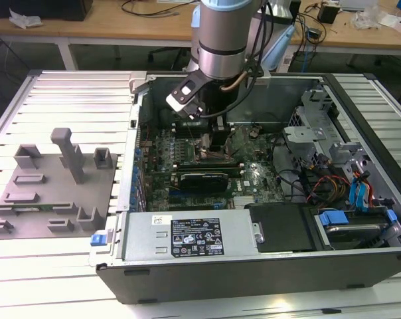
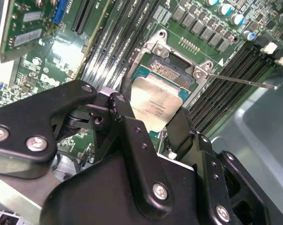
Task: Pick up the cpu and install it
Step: 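Place the cpu into insertion slot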
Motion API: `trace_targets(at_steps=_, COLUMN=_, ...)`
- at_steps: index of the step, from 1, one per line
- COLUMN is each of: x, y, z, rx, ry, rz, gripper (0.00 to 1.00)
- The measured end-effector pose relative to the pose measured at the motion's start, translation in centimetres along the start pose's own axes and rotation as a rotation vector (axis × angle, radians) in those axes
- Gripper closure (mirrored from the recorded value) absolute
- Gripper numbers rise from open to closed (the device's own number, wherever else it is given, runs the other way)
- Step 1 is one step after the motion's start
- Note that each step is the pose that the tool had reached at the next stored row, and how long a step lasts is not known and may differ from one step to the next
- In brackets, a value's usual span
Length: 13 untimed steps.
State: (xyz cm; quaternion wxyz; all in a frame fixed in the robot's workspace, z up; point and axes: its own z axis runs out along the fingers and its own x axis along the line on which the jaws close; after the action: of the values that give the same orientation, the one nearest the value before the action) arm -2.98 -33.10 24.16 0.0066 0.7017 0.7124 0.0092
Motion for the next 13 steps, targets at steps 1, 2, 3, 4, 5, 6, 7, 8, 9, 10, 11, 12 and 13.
trace_targets(at_steps=1, x=0.09, y=0.04, z=0.27, rx=0.0001, ry=-0.0002, rz=0.0, gripper=0.45)
trace_targets(at_steps=2, x=0.13, y=0.06, z=0.47, rx=0.0001, ry=-0.0002, rz=0.0, gripper=0.45)
trace_targets(at_steps=3, x=0.16, y=0.07, z=0.64, rx=0.0, ry=0.0, rz=0.0, gripper=0.45)
trace_targets(at_steps=4, x=0.21, y=0.08, z=0.93, rx=0.0002, ry=-0.0003, rz=0.0, gripper=0.45)
trace_targets(at_steps=5, x=0.28, y=0.09, z=1.22, rx=0.0002, ry=-0.0003, rz=0.0, gripper=0.45)
trace_targets(at_steps=6, x=0.35, y=0.09, z=1.41, rx=0.0002, ry=-0.0001, rz=0.0, gripper=0.45)
trace_targets(at_steps=7, x=0.41, y=0.1, z=1.58, rx=0.0002, ry=-0.0002, rz=0.0, gripper=0.45)
trace_targets(at_steps=8, x=0.54, y=0.1, z=1.86, rx=0.0004, ry=-0.0002, rz=0.0, gripper=0.45)
trace_targets(at_steps=9, x=0.61, y=0.1, z=2.08, rx=0.0005, ry=-0.0002, rz=0.0, gripper=0.45)
trace_targets(at_steps=10, x=0.66, y=0.09, z=2.24, rx=0.0006, ry=-0.0003, rz=0.0, gripper=0.45)
trace_targets(at_steps=11, x=0.72, y=0.09, z=2.43, rx=0.0006, ry=-0.0002, rz=0.0, gripper=0.45)
trace_targets(at_steps=12, x=0.79, y=0.09, z=2.67, rx=0.0007, ry=-0.0002, rz=0.0, gripper=0.45)
trace_targets(at_steps=13, x=0.84, y=0.08, z=2.86, rx=0.0008, ry=-0.0002, rz=0.0, gripper=0.45)
